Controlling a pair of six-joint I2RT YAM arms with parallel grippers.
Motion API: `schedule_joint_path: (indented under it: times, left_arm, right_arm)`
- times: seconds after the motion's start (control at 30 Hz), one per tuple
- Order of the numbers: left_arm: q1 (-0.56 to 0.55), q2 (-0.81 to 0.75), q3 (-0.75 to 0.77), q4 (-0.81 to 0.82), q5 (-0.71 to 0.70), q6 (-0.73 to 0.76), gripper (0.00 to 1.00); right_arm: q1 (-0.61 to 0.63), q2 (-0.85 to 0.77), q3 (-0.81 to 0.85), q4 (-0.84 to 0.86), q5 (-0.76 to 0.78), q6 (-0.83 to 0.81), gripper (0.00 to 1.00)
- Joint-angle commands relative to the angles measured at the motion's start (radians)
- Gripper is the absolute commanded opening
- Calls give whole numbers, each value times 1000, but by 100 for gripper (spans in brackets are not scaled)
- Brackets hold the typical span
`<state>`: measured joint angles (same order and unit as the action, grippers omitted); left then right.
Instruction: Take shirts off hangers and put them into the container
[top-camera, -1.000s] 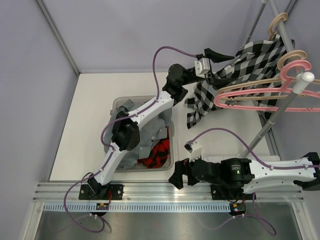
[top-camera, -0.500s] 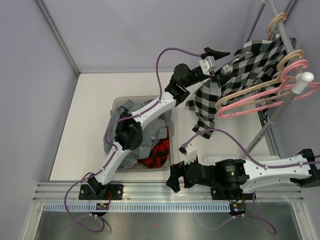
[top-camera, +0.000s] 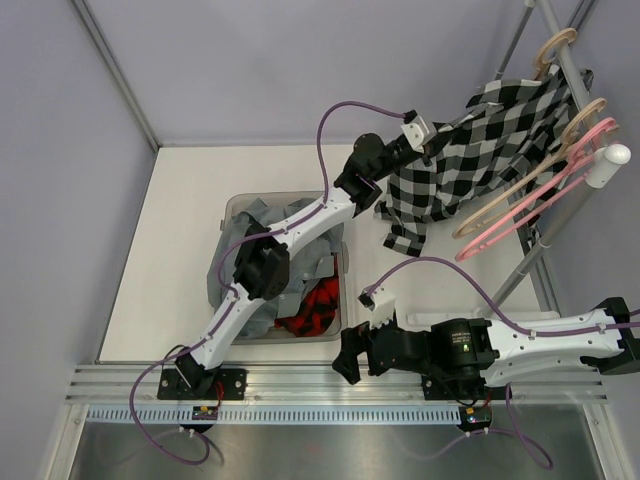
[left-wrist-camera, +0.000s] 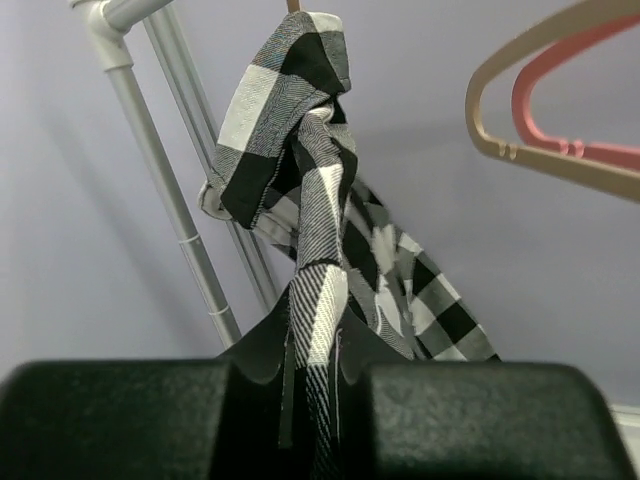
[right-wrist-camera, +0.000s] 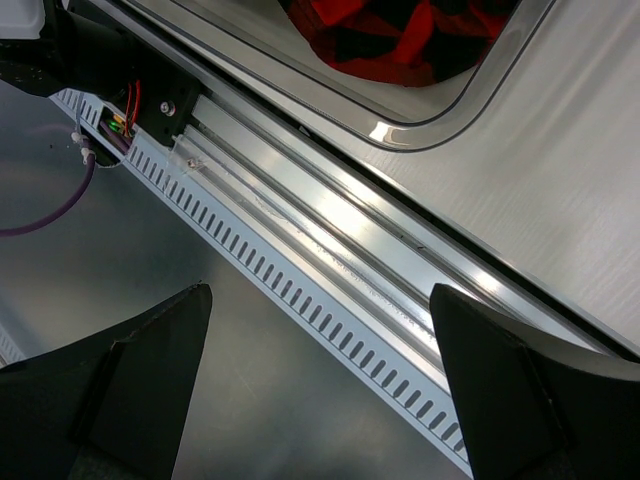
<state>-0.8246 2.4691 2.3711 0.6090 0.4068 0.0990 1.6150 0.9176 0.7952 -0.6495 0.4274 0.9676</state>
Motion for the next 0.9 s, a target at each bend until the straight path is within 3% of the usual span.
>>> schedule_joint_path:
  times: [0.0,0.23,0.37,0.53,0.87]
  left_arm:
    - [-2,-55,2,109,-62,-37,0]
    - [2,-85,24,71,50,-151,0]
    - [1,-153,-35,142,138,-260,0]
    - [2,-266,-164,291,170,-346,0]
    - [25,-355,-202,402,165,-481,0]
  right_arm:
    - [10,0,35,-1,50,5,99]
    - [11,-5,27,-1,51,10,100]
    - [11,9,30,-9,50,11,99]
    - [22,15,39,-18,56,17,99]
    - [51,9,64,-48,86,25,99]
